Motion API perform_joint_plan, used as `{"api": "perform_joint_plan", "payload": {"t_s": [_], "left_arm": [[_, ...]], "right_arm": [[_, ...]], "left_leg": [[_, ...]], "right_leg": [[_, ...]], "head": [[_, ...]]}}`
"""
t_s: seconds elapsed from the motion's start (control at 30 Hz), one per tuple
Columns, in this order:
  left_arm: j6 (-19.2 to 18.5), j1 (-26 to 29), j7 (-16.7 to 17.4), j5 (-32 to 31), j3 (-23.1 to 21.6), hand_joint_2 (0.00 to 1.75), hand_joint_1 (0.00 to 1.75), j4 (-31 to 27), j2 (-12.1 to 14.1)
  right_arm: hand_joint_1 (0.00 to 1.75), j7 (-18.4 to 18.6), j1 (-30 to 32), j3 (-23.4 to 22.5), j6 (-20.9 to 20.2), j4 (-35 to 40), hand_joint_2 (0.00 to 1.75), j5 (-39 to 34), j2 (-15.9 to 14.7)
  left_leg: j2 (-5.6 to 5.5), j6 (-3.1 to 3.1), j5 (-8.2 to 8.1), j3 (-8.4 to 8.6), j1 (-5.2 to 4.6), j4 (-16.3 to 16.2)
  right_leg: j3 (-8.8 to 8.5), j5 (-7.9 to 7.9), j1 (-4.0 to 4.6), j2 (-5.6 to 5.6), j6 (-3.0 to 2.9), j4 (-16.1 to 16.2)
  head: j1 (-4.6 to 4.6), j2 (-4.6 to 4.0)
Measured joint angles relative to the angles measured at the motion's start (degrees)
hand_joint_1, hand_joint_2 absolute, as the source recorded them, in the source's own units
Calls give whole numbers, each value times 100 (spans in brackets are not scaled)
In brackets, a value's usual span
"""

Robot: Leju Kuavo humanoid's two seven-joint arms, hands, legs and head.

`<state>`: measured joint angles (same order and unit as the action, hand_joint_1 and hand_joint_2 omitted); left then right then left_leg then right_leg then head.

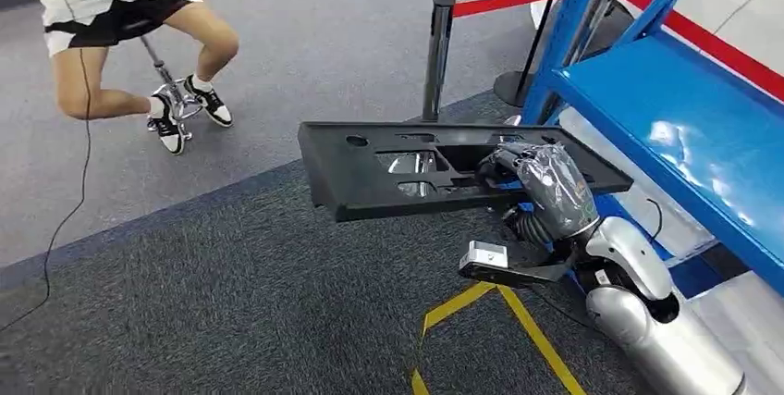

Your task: Take the parts from the cabinet and place them on the table.

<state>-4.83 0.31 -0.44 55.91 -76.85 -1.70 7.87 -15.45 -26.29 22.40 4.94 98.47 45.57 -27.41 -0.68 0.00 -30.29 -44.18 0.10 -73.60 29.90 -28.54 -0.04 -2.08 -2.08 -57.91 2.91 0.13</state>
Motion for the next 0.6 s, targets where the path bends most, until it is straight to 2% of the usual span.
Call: {"api": "perform_joint_plan", "payload": {"t_s": [0.03,0.07,0.1,0.13,0.17,0.2,0.23,0.27,0.33,0.37,0.4,0.43,0.47,0.5,0.53,0.57,0.6], "left_arm": [[0,1,4,-2,0,175,0,0,-2],[4,1,7,-9,0,175,0,0,-2],[7,4,13,-18,0,175,0,0,-4],[11,6,15,-53,-2,175,0,0,-4],[18,1,15,-74,-4,175,0,0,-2],[20,-11,13,-96,-7,175,0,0,-2],[22,-6,9,-116,-7,175,0,0,-2],[22,-1,-2,-131,-9,175,0,0,0],[35,17,-28,-146,-9,175,0,0,24],[42,20,-35,-149,-9,175,0,0,31],[44,15,-63,-157,-11,175,0,0,31],[68,6,-81,-183,-15,175,0,0,31],[81,-3,-101,-192,-22,175,0,0,31],[96,-2,-127,-206,-33,175,0,0,31],[116,1,-133,-221,-44,175,0,0,31],[133,2,-144,-251,-48,175,0,0,31],[147,2,-160,-254,-50,175,0,0,31]], "right_arm": [[175,0,-1,0,-2,-2,175,0,0],[175,0,0,2,-7,-7,175,0,0],[175,0,-1,2,-13,-7,175,0,0],[175,0,-3,4,-17,-7,175,0,4],[175,0,-7,7,-20,-4,175,0,15],[175,2,-11,7,-20,-4,175,0,15],[175,11,-38,11,-31,-13,175,0,15],[175,11,-48,20,-33,-15,175,0,26],[175,18,-56,39,-44,-20,175,7,46],[175,17,-65,39,-50,-22,175,7,46],[175,20,-69,39,-55,-28,175,7,50],[175,18,-79,39,-57,-33,175,7,46],[175,33,-76,39,-59,-44,175,7,48],[175,35,-63,44,-70,-61,175,7,48],[175,35,-61,48,-74,-77,175,7,48],[175,37,-62,52,-77,-90,175,7,48],[175,37,-63,52,-77,-96,175,7,48]], "left_leg": [[16,-39,-33,-40,36,-195],[33,-71,50,60,72,-121],[55,-89,226,287,100,207],[119,-95,414,601,118,687],[292,-91,548,960,118,1245],[423,-40,412,1081,38,1438],[411,40,521,1010,-18,1396],[389,80,498,1008,-25,1467],[263,167,517,977,-42,1521],[194,233,580,1032,31,1619],[140,264,602,1031,7,1650],[92,302,624,1015,-2,1649],[26,312,628,1005,-10,1645],[-45,323,636,995,-19,1641],[-121,332,642,983,-34,1631],[-205,332,643,975,-41,1610],[-289,331,641,968,-42,1584]], "right_leg": [[27,12,-5,-83,14,-12],[50,16,-11,-169,21,-28],[68,18,-16,-248,29,-47],[75,11,-18,-315,41,-61],[70,-1,-18,-386,60,-72],[83,0,-7,-456,98,-67],[74,11,-13,-506,142,-53],[69,6,-14,-561,176,-68],[61,29,-11,-673,244,-33],[66,-32,-45,-576,293,-67],[122,-163,-60,-242,294,-231],[325,-429,-78,21,277,-662],[544,-647,-74,132,276,-1128],[760,-798,-71,183,281,-1558],[908,-822,-72,202,286,-1820],[920,-704,-73,203,285,-1802],[809,-484,-72,210,277,-1539]], "head": [[0,2],[2,0],[0,0],[0,0],[2,0],[0,0],[-15,2],[0,0],[-9,0],[-13,2],[-18,2],[-26,0],[-24,2],[-26,2],[-24,2],[-22,2],[-24,2]]}}
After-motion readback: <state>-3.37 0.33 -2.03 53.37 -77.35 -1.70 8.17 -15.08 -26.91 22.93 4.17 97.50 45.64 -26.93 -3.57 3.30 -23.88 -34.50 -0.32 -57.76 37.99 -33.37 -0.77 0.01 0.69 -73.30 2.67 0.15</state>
